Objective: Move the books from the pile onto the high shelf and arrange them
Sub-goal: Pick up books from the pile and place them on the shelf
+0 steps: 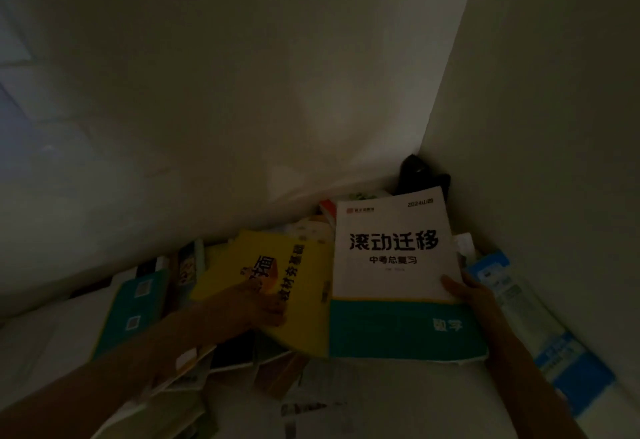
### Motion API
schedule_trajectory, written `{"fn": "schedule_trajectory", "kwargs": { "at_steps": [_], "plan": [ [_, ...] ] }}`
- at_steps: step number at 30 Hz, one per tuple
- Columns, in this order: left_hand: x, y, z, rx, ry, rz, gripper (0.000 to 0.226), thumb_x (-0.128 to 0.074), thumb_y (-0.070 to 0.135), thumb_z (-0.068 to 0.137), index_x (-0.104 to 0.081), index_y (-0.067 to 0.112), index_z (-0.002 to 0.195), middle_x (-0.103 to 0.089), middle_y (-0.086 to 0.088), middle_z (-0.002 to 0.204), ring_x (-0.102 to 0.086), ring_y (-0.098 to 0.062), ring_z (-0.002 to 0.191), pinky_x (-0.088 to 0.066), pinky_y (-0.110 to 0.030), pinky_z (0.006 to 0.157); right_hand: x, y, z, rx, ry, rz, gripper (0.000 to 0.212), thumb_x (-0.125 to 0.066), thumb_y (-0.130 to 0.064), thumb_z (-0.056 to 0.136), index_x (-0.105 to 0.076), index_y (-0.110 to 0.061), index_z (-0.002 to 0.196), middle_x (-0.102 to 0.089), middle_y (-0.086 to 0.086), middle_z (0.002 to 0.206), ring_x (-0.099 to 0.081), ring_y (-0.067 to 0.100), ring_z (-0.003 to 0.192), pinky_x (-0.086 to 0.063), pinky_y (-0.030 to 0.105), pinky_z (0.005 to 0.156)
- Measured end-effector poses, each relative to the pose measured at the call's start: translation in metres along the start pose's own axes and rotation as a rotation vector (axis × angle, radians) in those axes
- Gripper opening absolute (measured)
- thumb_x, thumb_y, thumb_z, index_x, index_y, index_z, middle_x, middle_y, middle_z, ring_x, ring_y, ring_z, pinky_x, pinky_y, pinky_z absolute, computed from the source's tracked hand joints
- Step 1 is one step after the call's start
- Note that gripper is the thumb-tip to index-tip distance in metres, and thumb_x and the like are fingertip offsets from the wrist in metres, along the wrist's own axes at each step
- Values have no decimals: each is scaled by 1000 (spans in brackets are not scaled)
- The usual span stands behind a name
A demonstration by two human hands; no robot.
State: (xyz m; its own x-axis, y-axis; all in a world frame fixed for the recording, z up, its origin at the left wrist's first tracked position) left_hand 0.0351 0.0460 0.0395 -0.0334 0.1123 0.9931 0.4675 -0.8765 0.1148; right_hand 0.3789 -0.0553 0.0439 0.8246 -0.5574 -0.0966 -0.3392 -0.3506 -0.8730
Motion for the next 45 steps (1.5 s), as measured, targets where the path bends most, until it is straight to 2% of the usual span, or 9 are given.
{"fn": "schedule_trajectory", "kwargs": {
  "at_steps": [3,7,14,18,28,32,36,40,45],
  "plan": [
    [9,-28,-21,261,160,-20,85,-71,30,71,-25,38,142,-46,1,140,-38,-29,130,-33,-57,102,-15,-11,1,12,-113,-107,63,-74,-27,75,-49,-19,132,-64,8,105,-63,34,91,-53,35,68],
    [-11,-40,-47,891,711,-566,69,-68,20,83,-28,25,139,-31,-16,146,-37,-30,130,-36,-38,106,-49,-15,14,-11,-190,-194,56,-61,-10,88,-39,-12,140,-43,13,138,-55,33,106,-47,22,58],
    [-41,-15,-23,1229,815,-1158,30,-60,2,87,-55,0,116,-59,-14,114,-57,-30,104,-46,-37,84,-96,-34,43,42,-276,-290,41,-62,-5,86,-50,-24,121,-62,-3,87,-62,19,73,-52,23,54],
    [-50,-11,-18,1342,887,-1355,47,-68,10,82,-51,4,125,-58,-10,119,-57,-30,108,-48,-47,92,-97,-31,50,12,-306,-284,38,-62,-7,86,-51,-26,117,-64,-1,87,-65,23,76,-53,29,57],
    [128,-32,-33,1034,870,-746,24,-58,12,89,-58,4,67,-59,-16,68,-59,-28,70,-48,-41,68,-49,-33,35,-32,-240,-119,49,-56,-8,90,-43,-16,137,-64,10,92,-67,27,62,-54,26,43],
    [189,-22,16,849,749,-580,30,-65,25,81,-54,5,61,-59,-16,67,-57,-29,67,-47,-37,66,-44,-26,21,40,-133,-133,55,-58,-4,88,-40,-11,139,-53,8,124,-56,36,105,-50,27,69],
    [139,14,91,765,502,-547,29,-63,29,85,-46,10,70,-41,2,63,-39,-9,57,-29,-16,49,-56,-2,10,-14,-175,-115,59,-60,-4,87,-36,-8,142,-41,17,141,-57,36,102,-47,33,75],
    [70,36,126,651,347,-828,35,-52,42,91,-57,9,99,-54,-7,80,-52,-21,71,-47,-33,71,-56,0,7,27,-183,-116,51,-59,-3,87,-44,-8,136,-52,7,119,-56,16,74,-45,24,57],
    [-8,-19,45,1129,423,-943,73,-69,51,75,-53,-4,119,-51,-31,125,-53,-42,112,-46,-54,91,-49,16,12,-27,-194,-78,44,-56,-1,88,-50,-5,131,-64,11,100,-64,26,80,-54,22,50]
  ]
}}
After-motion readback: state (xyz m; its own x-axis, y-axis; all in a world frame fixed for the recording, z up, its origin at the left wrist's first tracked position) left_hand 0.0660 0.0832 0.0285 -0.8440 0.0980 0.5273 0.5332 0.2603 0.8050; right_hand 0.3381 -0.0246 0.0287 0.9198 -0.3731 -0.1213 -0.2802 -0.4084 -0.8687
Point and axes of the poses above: each hand's wrist, its own z-axis towards the middle knuckle, its own x-axis out of the back of the hand, y = z × x, the point moved 6 cm from there along z, towards the middle knuckle
